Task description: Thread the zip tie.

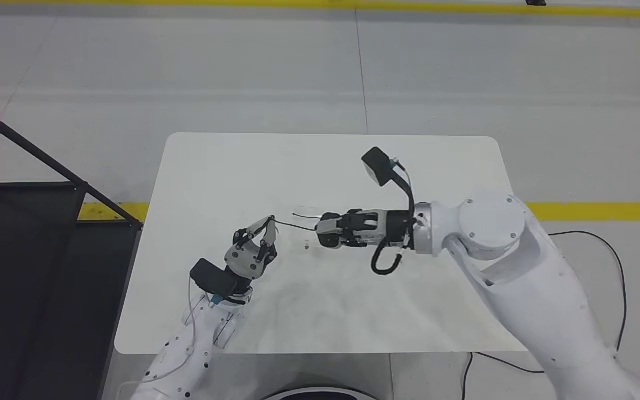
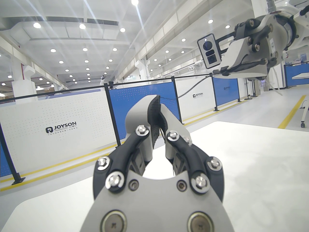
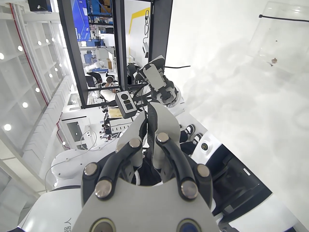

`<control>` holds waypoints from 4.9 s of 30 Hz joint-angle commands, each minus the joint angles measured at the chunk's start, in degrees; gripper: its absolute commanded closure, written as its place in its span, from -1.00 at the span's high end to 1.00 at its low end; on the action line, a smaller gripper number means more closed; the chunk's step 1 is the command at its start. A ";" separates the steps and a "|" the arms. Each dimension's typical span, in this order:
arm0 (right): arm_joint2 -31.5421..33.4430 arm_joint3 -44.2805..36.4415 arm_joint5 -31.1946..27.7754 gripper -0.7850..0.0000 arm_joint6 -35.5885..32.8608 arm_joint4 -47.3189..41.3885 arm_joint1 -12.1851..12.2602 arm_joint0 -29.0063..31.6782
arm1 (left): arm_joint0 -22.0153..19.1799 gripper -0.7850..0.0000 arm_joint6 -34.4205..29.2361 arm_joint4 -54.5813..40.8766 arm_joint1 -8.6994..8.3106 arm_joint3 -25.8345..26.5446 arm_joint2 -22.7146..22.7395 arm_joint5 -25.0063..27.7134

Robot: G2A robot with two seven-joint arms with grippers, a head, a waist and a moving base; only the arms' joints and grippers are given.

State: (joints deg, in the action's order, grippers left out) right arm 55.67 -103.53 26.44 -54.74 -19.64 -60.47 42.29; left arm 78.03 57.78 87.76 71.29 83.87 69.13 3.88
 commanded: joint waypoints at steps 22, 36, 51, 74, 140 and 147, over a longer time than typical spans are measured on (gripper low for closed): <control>-3.64 0.78 6.20 -1.00 1.73 3.95 -0.70 -2.63 | 0.00 -1.00 0.00 0.00 0.00 0.00 0.00 0.00; -5.59 1.80 7.37 -1.00 2.44 4.56 -1.43 -4.39 | 0.00 -1.00 0.00 0.00 0.00 0.00 0.00 0.00; -5.27 3.42 3.85 -1.00 2.91 1.05 -2.08 -4.20 | 0.00 -1.00 0.00 0.00 0.00 0.00 0.00 0.00; -10.31 5.56 12.11 -1.00 9.90 2.26 -4.78 -8.64 | 0.00 -1.00 0.00 0.00 0.00 0.00 0.00 0.00; 6.43 -3.12 -31.62 1.00 11.38 6.95 -0.72 15.31 | 5.24 -1.00 -18.92 -32.00 1.08 16.33 -0.96 17.74; 5.17 -2.32 -39.51 1.00 13.47 13.26 -0.98 16.42 | 5.00 -1.00 -23.41 -41.25 1.73 18.35 -1.70 17.58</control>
State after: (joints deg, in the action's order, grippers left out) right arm 60.95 -106.19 -12.27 -41.43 -7.01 -61.41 58.74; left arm 83.10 35.00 47.70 72.96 102.10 67.42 21.41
